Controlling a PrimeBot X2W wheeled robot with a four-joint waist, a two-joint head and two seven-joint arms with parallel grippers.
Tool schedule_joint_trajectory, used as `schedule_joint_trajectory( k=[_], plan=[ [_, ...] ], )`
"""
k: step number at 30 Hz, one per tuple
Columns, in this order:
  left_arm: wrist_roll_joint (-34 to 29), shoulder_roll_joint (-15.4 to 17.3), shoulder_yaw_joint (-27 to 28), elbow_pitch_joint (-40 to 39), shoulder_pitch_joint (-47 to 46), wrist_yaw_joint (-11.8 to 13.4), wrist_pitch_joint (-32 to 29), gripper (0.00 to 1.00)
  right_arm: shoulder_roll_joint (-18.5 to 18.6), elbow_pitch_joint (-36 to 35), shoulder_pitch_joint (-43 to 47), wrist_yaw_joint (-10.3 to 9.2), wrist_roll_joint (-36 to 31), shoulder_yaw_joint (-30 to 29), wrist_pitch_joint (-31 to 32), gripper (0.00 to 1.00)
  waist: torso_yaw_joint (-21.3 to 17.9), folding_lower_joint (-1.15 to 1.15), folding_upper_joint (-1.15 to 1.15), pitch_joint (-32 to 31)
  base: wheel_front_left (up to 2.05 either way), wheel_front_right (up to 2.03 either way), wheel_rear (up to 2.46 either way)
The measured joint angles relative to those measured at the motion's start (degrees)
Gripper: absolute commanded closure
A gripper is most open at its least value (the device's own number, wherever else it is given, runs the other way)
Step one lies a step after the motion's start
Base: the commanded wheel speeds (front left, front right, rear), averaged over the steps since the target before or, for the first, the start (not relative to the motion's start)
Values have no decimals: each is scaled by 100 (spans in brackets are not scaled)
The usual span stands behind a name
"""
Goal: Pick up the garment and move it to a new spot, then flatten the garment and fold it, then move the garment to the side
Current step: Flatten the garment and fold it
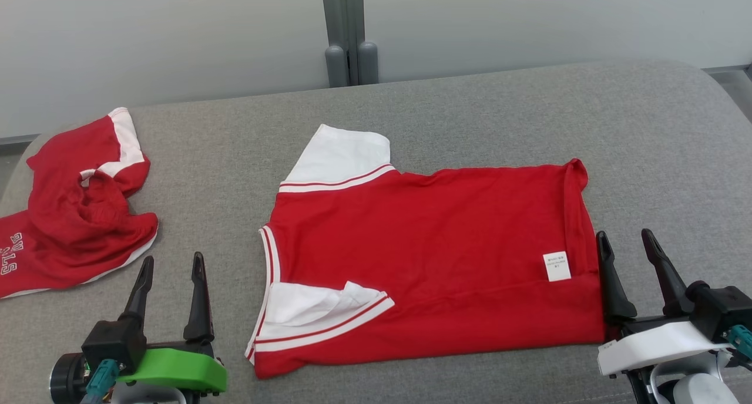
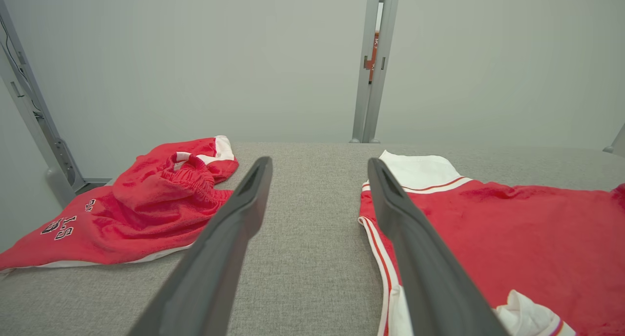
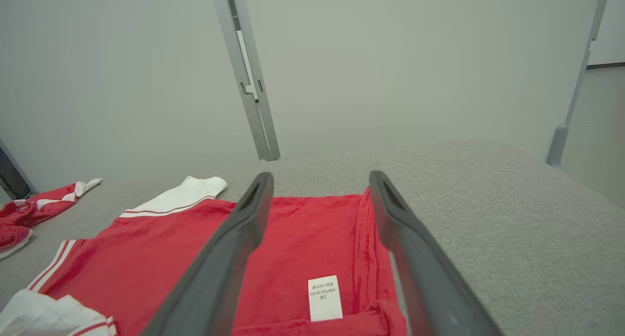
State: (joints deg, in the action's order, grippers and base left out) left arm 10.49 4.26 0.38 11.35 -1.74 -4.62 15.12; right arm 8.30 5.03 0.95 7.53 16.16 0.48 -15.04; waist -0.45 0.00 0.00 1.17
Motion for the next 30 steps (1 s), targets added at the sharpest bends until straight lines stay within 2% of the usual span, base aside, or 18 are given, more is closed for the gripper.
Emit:
schedule_joint_trajectory(
  k=[18,25,30],
  plan=[
    [-127,-66,85,44,-44,-81,0,0,-13,78,-158,0,-35,-103,0,0,-40,0,0,4,0,0,0],
    [-233,136,-51,126,-778,-180,0,0,305,132,-828,0,-67,-81,0,0,-94,0,0,184,0,0,0],
    [-218,380,-257,335,-1852,-240,-30,0,622,589,-1627,0,-123,-19,105,0,-159,0,0,466,0,0,0]
  ],
)
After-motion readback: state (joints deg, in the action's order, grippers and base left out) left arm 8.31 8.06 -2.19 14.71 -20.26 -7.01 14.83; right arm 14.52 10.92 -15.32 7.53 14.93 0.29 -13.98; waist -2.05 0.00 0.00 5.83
